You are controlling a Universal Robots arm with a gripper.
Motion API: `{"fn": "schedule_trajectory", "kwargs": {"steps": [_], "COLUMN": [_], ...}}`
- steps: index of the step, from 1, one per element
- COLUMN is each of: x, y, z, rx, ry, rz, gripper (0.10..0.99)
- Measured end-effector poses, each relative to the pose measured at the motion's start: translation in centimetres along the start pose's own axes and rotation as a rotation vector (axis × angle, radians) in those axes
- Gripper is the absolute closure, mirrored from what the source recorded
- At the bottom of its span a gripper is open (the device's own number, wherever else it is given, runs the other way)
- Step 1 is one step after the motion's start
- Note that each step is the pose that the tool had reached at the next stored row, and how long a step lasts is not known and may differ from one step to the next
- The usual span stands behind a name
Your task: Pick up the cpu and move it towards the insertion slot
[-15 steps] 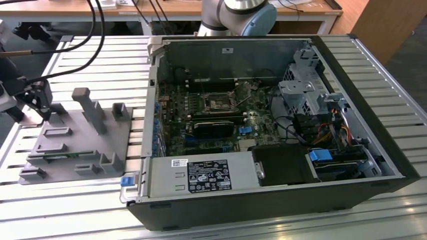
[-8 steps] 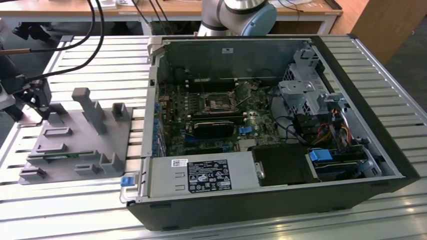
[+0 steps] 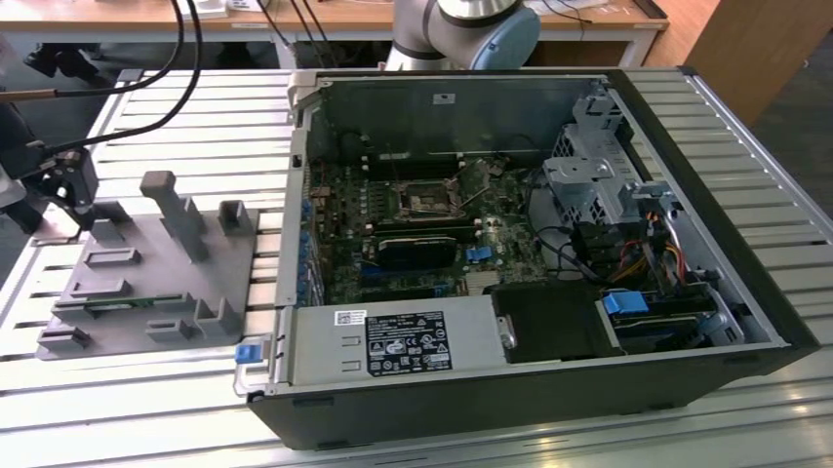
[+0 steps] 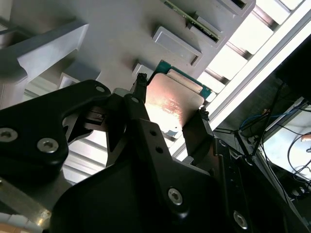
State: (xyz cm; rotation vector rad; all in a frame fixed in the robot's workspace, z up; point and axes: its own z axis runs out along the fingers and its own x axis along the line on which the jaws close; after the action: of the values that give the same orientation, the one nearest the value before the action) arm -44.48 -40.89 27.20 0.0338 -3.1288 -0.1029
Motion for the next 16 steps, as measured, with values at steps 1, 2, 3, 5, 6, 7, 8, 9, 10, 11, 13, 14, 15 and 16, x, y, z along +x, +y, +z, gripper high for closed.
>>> {"fn": "schedule_trajectory", "kwargs": {"steps": [1, 2, 3, 5, 6, 7, 8, 9, 10, 11, 13, 14, 15, 16], "x": [0.00, 0.00, 0.00, 0.00, 0.01, 0.01, 0.00, 0.01, 0.01, 0.01, 0.01, 0.01, 0.01, 0.01], "y": [0.00, 0.01, 0.01, 0.02, 0.03, 0.03, 0.03, 0.03, 0.04, 0.05, 0.06, 0.06, 0.06, 0.07], "z": [-0.06, -0.11, -0.17, -0.28, -0.34, -0.41, -0.47, -0.53, -0.60, -0.67, -0.80, -0.86, -0.92, -0.99], "rx": [0.000, 0.000, 0.000, 0.000, 0.000, 0.000, 0.000, 0.000, 0.000, 0.000, 0.000, 0.000, 0.000, 0.000], "ry": [0.0000, -0.0001, 0.0000, -0.0001, -0.0001, 0.0001, 0.0000, -0.0001, 0.0000, 0.0000, 0.0000, 0.0000, 0.0000, 0.0000], "rz": [0.000, 0.000, 0.000, 0.000, 0.000, 0.000, 0.000, 0.000, 0.000, 0.000, 0.000, 0.000, 0.000, 0.000], "gripper": [0.541, 0.541, 0.541, 0.541, 0.541, 0.541, 0.541, 0.541, 0.541, 0.541, 0.541, 0.541, 0.541, 0.541]}}
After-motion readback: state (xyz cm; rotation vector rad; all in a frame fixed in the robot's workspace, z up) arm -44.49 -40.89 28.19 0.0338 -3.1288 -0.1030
